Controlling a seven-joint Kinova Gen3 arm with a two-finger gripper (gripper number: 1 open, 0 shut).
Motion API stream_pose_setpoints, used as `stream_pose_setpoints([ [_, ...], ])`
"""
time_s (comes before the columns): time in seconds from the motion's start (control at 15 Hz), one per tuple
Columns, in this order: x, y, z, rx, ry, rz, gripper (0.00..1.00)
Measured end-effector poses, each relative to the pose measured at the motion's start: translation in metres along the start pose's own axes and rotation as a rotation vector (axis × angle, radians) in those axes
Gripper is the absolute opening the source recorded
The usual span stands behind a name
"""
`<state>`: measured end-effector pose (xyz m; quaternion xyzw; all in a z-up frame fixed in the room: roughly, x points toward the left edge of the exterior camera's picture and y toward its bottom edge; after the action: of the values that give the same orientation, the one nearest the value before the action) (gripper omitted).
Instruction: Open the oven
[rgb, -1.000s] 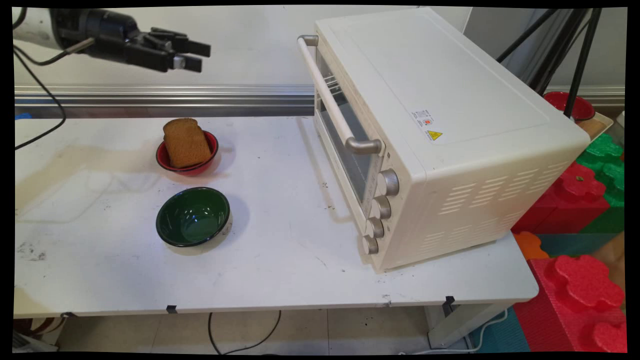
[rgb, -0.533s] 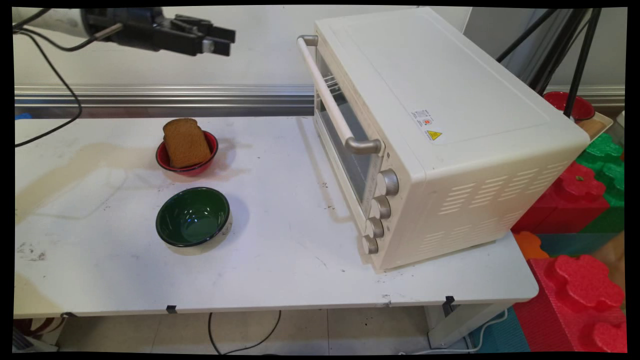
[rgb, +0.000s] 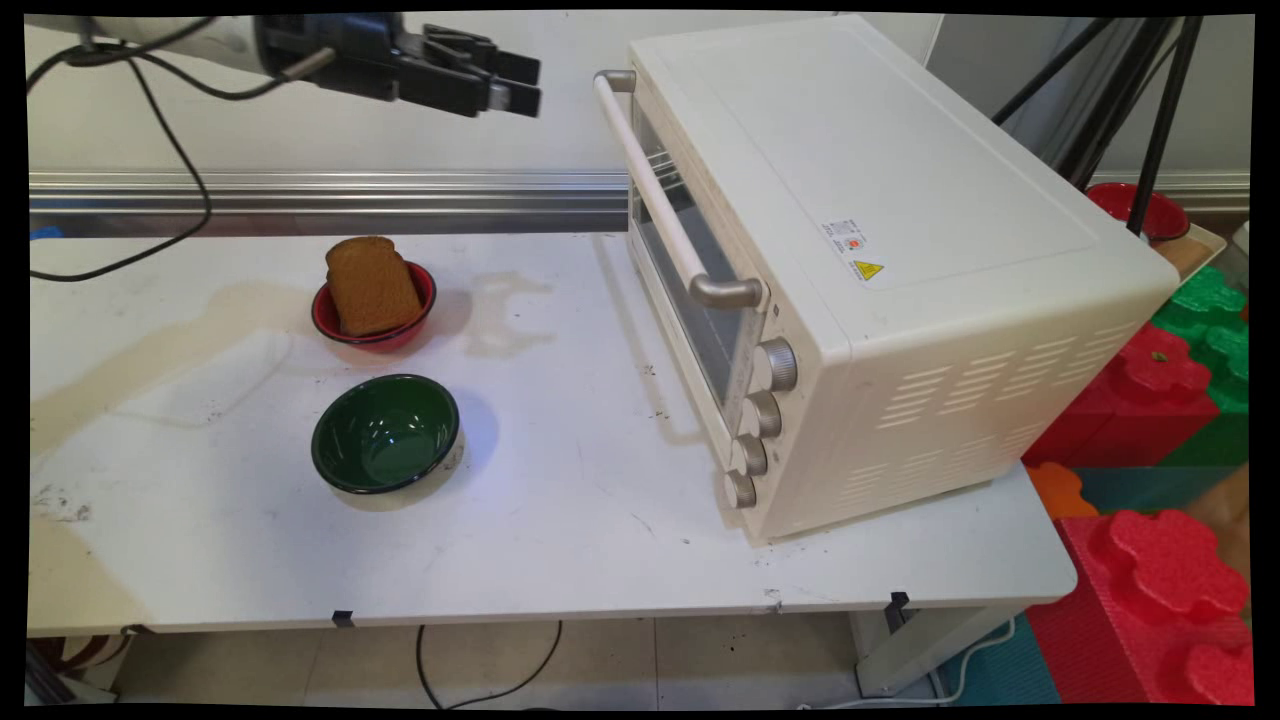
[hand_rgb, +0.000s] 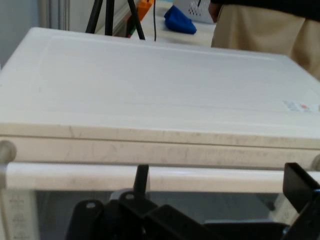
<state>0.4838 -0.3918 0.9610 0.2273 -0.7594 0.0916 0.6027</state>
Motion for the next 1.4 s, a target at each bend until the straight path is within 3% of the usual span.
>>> stream_pose_setpoints([
  [0.67,0.005,0.001,0.066,0.008,-0.072,0.083,1.00],
  [0.73,0.005,0.001,0.070,0.009,-0.075,0.087,0.00],
  [1.4,0.012,0.002,0.110,0.008,-0.120,0.120,0.00],
])
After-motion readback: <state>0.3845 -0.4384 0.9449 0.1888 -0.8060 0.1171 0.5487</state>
